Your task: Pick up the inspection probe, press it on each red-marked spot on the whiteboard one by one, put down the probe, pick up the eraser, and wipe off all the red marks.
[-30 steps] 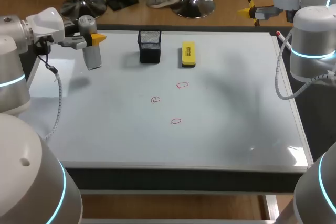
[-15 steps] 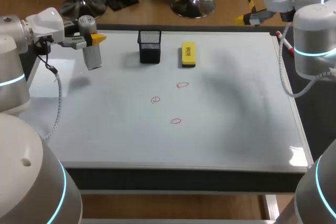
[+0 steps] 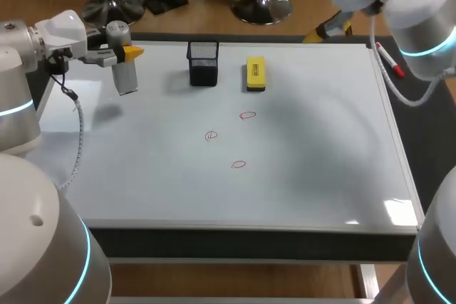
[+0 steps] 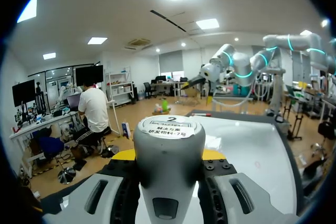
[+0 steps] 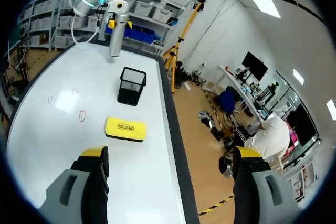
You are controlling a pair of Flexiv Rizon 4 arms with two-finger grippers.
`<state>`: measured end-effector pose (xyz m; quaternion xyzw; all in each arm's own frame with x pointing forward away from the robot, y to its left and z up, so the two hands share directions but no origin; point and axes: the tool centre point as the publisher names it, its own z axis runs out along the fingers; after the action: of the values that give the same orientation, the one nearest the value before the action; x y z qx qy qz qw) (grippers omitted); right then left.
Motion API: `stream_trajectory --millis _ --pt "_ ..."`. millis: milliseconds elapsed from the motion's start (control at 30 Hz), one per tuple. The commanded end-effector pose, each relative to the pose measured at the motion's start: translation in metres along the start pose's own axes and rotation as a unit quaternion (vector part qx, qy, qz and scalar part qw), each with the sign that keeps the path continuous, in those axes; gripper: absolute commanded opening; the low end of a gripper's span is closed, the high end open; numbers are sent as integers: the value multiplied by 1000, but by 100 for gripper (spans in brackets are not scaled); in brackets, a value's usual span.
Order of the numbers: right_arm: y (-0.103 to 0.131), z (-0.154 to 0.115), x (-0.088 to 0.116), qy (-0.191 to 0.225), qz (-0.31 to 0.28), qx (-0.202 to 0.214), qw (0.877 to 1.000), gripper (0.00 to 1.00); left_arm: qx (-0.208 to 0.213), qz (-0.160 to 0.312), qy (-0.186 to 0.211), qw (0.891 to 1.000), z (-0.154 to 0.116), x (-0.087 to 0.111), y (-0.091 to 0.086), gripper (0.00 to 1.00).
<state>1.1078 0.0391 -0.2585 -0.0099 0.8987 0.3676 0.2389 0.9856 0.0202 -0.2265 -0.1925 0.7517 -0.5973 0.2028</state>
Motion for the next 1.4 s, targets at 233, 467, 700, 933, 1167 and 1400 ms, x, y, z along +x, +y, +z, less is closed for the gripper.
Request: stream_trajectory --millis 233,467,700,933,1167,1400 --pt "12 24 6 310 -259 193 894 100 2 1 -1 1000 0 0 0 0" --pt "13 31 17 349 -323 230 849 100 2 1 -1 1000 0 0 0 0" --pt "10 34 27 374 -374 258 809 100 2 1 -1 1000 0 0 0 0" --pt "9 34 30 375 -384 269 800 100 2 1 -1 1000 0 0 0 0" --pt "9 34 30 375 -384 269 800 100 2 1 -1 1000 0 0 0 0" --pt "9 34 30 375 -384 269 800 100 2 1 -1 1000 0 0 0 0"
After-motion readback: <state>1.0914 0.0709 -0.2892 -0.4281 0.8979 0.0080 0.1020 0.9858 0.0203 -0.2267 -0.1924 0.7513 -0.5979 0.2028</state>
